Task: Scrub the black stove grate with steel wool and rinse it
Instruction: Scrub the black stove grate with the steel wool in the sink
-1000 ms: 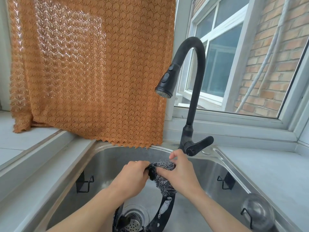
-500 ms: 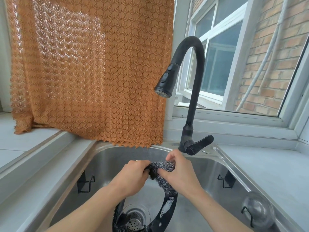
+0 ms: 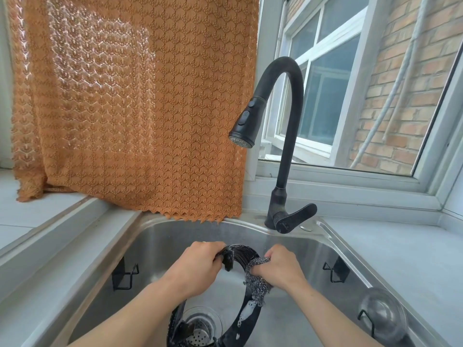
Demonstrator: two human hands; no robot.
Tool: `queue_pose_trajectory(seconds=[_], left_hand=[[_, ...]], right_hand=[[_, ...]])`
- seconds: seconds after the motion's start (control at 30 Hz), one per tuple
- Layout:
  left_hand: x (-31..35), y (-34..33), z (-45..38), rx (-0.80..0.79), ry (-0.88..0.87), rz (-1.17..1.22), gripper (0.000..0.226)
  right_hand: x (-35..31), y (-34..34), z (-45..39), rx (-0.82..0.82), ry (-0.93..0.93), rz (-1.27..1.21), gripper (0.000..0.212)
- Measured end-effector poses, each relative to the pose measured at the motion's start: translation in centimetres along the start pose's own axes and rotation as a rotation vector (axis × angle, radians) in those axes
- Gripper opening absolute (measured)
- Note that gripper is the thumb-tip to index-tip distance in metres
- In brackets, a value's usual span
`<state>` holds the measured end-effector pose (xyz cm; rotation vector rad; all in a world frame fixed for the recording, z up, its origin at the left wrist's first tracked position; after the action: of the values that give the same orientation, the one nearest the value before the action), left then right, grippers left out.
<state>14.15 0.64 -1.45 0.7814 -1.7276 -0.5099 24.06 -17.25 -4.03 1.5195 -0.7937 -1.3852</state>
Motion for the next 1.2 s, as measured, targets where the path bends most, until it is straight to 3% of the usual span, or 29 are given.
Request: queue_pose_trajectory(seconds=[0.13, 0.23, 0.37, 0.63, 0.8, 1.03, 1.2], left_hand=[[0.6, -0.1, 0.1, 0.008, -0.029, -0.007, 0.024], [0.7, -0.3, 0.1, 0.007, -0.044, -0.028, 0.022], [0.3, -0.1, 0.1, 0.006, -0.022, -0.013, 0.022], [0.1, 0.0, 0.0, 0.008, -0.009, -0.004, 0.020], [-0.3, 0.4, 0.0, 0.005, 0.016, 0.006, 0.022], [-0.9, 0.5, -0.2, -0.012, 0.003, 0.009, 0.022], [-0.5, 0.4, -0.2, -0.018, -0.045, 0.008, 0.021]], right_hand=[[1.3, -1.1, -0.7, -0.141, -0.081, 0.002, 0.040], [1.5, -1.2, -0.8, -0.155, -0.101, -0.022, 0.036], [0.1, -0.3, -0.4, -0.031, 0.004, 0.069, 0.031], [-3.2, 2.3, 2.9, 0.192, 0.230, -0.035, 0.032], [-4.9, 3.0, 4.1, 0.331, 0.466, -0.083, 0.032], [-6.5, 3.5, 5.2, 0.402, 0.723, -0.131, 0.021], [-6.4, 3.9, 5.1, 0.398, 0.748, -0.197, 0.015]])
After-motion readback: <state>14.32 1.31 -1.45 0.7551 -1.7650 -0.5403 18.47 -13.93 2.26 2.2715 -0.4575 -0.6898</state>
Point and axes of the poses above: each hand's wrist, its own z-axis away from the middle knuckle, its own y-axis out of the back of the hand, x = y × z, the point moved 7 cm from there along -z, towards the middle knuckle, and after that the axes turned 13 degrees about z, right-handed, at the moved point
